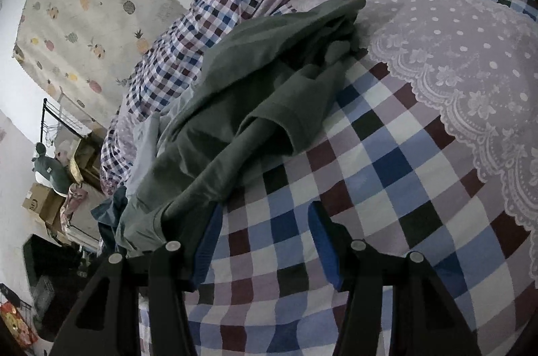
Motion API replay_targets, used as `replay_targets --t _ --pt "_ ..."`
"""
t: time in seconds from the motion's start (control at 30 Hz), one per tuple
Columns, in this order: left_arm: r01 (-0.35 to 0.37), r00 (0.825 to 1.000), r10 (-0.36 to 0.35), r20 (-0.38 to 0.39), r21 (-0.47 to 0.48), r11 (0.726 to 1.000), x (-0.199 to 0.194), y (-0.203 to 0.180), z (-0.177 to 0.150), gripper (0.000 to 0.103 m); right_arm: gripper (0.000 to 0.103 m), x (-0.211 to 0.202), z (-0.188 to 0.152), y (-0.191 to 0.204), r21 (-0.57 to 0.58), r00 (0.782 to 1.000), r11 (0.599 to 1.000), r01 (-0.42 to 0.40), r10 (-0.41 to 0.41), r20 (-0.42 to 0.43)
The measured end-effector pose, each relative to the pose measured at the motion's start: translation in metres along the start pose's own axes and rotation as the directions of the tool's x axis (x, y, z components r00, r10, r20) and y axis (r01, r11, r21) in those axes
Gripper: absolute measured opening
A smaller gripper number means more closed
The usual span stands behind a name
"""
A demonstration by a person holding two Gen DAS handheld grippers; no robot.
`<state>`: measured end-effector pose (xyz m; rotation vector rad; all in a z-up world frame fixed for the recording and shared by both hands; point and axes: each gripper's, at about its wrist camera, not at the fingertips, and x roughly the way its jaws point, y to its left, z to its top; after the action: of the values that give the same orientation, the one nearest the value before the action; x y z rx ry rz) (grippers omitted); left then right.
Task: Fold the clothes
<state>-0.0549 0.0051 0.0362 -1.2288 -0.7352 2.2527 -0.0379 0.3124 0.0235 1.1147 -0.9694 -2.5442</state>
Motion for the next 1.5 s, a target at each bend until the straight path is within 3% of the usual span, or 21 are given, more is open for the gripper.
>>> replay_targets --t 0.13,0.37,0.4,0.43,0.47,0.5,0.57,0.67,0.9,1.03,1.13,1.17,1.23,1.27,1.3,1.33,1.37,1.43,1.5 --pt "-0.159 0.986 0.159 0.048 -0.010 0.987 0.010 0.002 0.001 0.078 0.058 -0.005 0.006 -0.002 0.019 1.000 0.999 -0.027 0.027 0.011" --pt "-0.270 0.958 0.273 0.087 -0.049 0.962 0.039 0.008 0.008 0.077 0.058 -0.009 0.013 -0.004 0.051 0.998 0.996 -0.067 0.066 0.020" --pt "-0.290 0.951 0.294 0.092 -0.055 0.955 0.041 0.009 0.010 0.072 0.058 -0.010 0.013 -0.005 0.056 0.997 0.996 -0.070 0.069 0.019" --pt "-0.300 0.948 0.305 0.094 -0.066 0.952 0.041 0.011 0.012 0.048 0.058 -0.010 0.014 -0.006 0.063 0.997 0.995 -0.074 0.073 0.015" --pt "-0.283 0.953 0.290 0.088 -0.088 0.955 0.040 0.014 0.014 0.019 0.058 -0.010 0.015 -0.007 0.067 0.997 0.995 -0.077 0.077 0.015" --pt "-0.265 0.958 0.275 0.084 -0.110 0.958 0.038 0.016 0.016 0.013 0.058 -0.011 0.015 -0.008 0.068 0.997 0.994 -0.080 0.079 0.017" --pt "-0.233 0.966 0.246 0.082 -0.149 0.961 0.034 0.021 0.019 0.009 0.058 -0.014 0.017 -0.009 0.072 0.996 0.994 -0.086 0.084 0.023" --pt "-0.209 0.960 0.233 0.156 -0.154 0.966 0.006 0.020 0.026 0.008 0.058 -0.020 0.020 -0.013 0.081 0.995 0.993 -0.091 0.088 0.038" --pt "-0.176 0.919 0.225 0.325 -0.176 0.969 -0.080 0.024 0.056 0.006 0.058 -0.027 0.024 -0.025 0.110 0.995 0.990 -0.090 0.085 0.055" --pt "-0.206 0.860 0.285 0.424 -0.225 0.953 -0.145 0.045 0.088 0.006 0.058 -0.033 0.027 -0.028 0.112 0.994 0.989 -0.099 0.092 0.066" --pt "-0.250 0.780 0.367 0.506 -0.285 0.925 -0.205 0.067 0.118 0.006 0.058 -0.039 0.029 -0.030 0.110 0.992 0.988 -0.106 0.098 0.078" --pt "-0.268 0.745 0.401 0.533 -0.311 0.912 -0.224 0.074 0.129 0.006 0.058 -0.040 0.029 -0.030 0.110 0.992 0.988 -0.107 0.098 0.079" --pt "-0.321 0.642 0.498 0.583 -0.385 0.865 -0.270 0.090 0.153 0.006 0.058 -0.041 0.030 -0.030 0.111 0.992 0.988 -0.111 0.102 0.080" --pt "-0.345 0.601 0.535 0.593 -0.410 0.844 -0.285 0.097 0.161 0.006 0.058 -0.042 0.030 -0.029 0.111 0.991 0.987 -0.114 0.105 0.079" --pt "-0.394 0.548 0.591 0.592 -0.440 0.807 -0.300 0.107 0.170 0.006 0.058 -0.042 0.030 -0.029 0.110 0.991 0.987 -0.117 0.108 0.079" --pt "-0.434 0.529 0.628 0.571 -0.454 0.778 -0.305 0.118 0.178 0.007 0.058 -0.042 0.030 -0.029 0.106 0.991 0.987 -0.121 0.113 0.077" --pt "-0.477 0.520 0.663 0.538 -0.461 0.748 -0.308 0.130 0.187 0.007 0.058 -0.042 0.031 -0.028 0.101 0.990 0.987 -0.125 0.118 0.074" --pt "-0.547 0.554 0.710 0.436 -0.452 0.704 -0.300 0.155 0.191 0.009 0.058 -0.041 0.031 -0.024 0.083 0.990 0.988 -0.131 0.126 0.066" --pt "-0.527 0.604 0.692 0.396 -0.453 0.719 -0.292 0.170 0.176 0.026 0.058 -0.038 0.030 -0.018 0.060 0.990 0.989 -0.132 0.129 0.053"
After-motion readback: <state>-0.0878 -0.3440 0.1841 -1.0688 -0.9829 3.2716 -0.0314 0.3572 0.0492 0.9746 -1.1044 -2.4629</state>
